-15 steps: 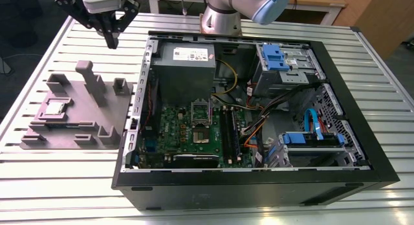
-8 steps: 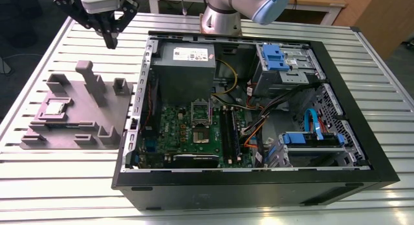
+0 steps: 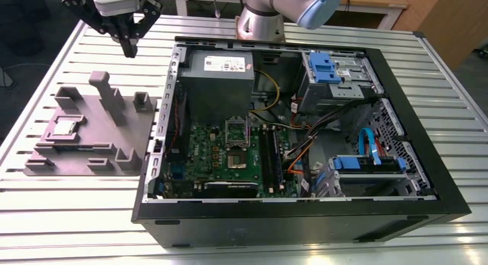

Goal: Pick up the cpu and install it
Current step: 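Reach for the cpu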

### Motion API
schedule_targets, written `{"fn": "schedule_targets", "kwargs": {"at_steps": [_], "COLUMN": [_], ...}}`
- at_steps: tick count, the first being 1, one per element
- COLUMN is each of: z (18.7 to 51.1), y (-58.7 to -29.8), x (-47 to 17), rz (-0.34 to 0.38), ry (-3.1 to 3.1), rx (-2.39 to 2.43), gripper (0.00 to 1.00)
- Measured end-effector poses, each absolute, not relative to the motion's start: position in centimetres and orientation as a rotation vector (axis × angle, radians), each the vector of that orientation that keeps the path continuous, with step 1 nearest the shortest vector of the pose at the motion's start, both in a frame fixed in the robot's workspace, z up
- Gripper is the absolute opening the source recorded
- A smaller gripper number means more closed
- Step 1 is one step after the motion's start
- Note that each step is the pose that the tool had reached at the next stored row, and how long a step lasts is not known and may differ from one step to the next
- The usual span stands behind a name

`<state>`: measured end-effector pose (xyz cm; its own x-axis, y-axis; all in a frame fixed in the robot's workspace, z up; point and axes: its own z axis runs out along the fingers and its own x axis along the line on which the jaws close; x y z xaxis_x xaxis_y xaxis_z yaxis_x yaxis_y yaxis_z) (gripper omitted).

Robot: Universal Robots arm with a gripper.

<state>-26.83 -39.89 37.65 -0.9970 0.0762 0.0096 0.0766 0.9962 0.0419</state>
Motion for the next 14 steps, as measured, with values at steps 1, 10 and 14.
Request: {"fn": "schedule_targets", "kwargs": {"at_steps": [1,10,14], "z": [37.65,37.62,37.61], "y": [-39.89,-39.89,-39.89], "x": [-26.86,-27.09,-27.20], "rz": [-0.066,-0.066,-0.066], "ry": [-3.131,-3.130,-3.130], "rx": [-0.120,-0.120,-0.120], "gripper": [0.10,0.10,0.10]}}
